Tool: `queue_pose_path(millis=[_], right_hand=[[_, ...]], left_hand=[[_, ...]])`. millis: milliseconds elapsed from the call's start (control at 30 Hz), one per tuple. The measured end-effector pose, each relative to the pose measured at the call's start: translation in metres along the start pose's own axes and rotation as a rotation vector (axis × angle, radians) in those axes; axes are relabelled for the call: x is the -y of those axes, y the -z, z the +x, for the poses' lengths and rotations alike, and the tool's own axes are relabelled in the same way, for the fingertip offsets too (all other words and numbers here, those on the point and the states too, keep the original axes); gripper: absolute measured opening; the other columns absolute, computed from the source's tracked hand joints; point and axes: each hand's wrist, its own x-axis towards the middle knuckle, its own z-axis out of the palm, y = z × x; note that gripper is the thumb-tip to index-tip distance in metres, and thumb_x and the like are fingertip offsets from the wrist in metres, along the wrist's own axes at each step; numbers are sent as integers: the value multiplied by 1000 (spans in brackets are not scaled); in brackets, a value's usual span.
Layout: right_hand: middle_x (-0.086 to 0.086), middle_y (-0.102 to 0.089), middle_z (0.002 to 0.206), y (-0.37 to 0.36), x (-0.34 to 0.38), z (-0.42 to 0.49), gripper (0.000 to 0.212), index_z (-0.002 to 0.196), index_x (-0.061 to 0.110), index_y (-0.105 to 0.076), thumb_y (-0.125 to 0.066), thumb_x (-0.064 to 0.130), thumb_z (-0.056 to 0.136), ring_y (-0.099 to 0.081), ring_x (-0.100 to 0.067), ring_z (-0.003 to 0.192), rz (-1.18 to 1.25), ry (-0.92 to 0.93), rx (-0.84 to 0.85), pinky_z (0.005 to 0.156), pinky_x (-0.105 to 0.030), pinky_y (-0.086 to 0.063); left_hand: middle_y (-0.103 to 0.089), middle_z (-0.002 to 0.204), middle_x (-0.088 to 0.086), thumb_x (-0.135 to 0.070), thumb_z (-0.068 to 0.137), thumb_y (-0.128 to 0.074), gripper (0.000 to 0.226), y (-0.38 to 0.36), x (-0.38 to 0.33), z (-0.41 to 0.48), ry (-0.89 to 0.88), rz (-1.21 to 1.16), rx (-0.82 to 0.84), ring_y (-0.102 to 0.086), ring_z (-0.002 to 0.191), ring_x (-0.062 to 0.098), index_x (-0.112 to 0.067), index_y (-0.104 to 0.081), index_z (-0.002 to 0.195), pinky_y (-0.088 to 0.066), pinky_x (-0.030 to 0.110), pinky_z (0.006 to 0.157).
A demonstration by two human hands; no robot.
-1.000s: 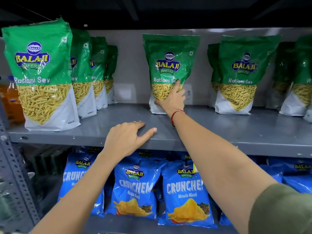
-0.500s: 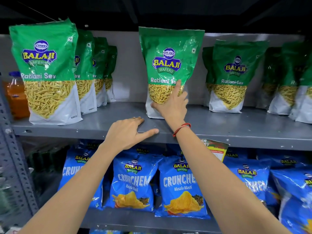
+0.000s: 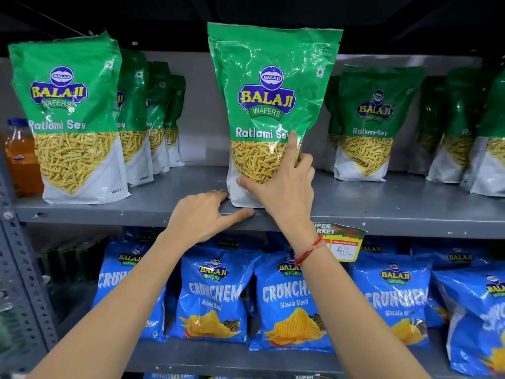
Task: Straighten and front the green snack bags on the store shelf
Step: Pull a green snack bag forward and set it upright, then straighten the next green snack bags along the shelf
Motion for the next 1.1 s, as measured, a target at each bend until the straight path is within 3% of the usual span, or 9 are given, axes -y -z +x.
queue_pose_path(millis=[400,633,733,867,1000,1100], right_hand=[[-10,-36,127,6,3,-8,122,153,25,0,-71,66,63,-42,-31,113,-38,24,-9,82,-42,-48],[-11,-36,131,7,2,-10,121,154,22,1,-67,70,65,-42,-30,112,-69,52,-18,78,-40,-48],[-9,-36,131,14,-6,-10,117,153,24,-2,-61,76,67,-41,-29,116,-24,86,19,75,-40,-47],[-10,-36,133,34,-33,2,101,153,24,-4,-46,76,78,-42,-30,119,58,92,-2,77,-37,-44],[-13,-40,132,56,-82,37,89,153,18,-13,-43,69,86,-45,-32,116,14,59,-92,70,-32,-37],[-18,-40,137,69,-122,70,86,151,14,-19,-47,64,88,-41,-35,125,-41,-6,-117,83,-38,-43]], left_hand=[[-70,93,2,-89,61,-15,85,0,-1,-1,-3,-24,-47,-62,82,25,-28,-58,100,-36,33,55],[-70,96,3,-94,54,-7,100,2,-4,-3,17,-29,-61,-63,85,28,-27,-59,104,-37,34,58],[-72,88,3,-87,68,-16,84,2,-9,-9,-3,-5,-169,-64,81,27,-24,-63,99,-36,33,58],[-72,101,6,-67,82,-40,63,-4,-25,-27,71,-49,-308,-64,91,28,-13,-66,103,-46,40,80],[-73,91,11,-47,87,-47,49,-8,-69,-53,167,-164,-610,-67,87,30,-4,-71,95,-48,42,75],[-72,83,9,-40,87,-48,44,-15,-121,-48,45,-228,-700,-62,82,23,-3,-71,88,-43,36,72]])
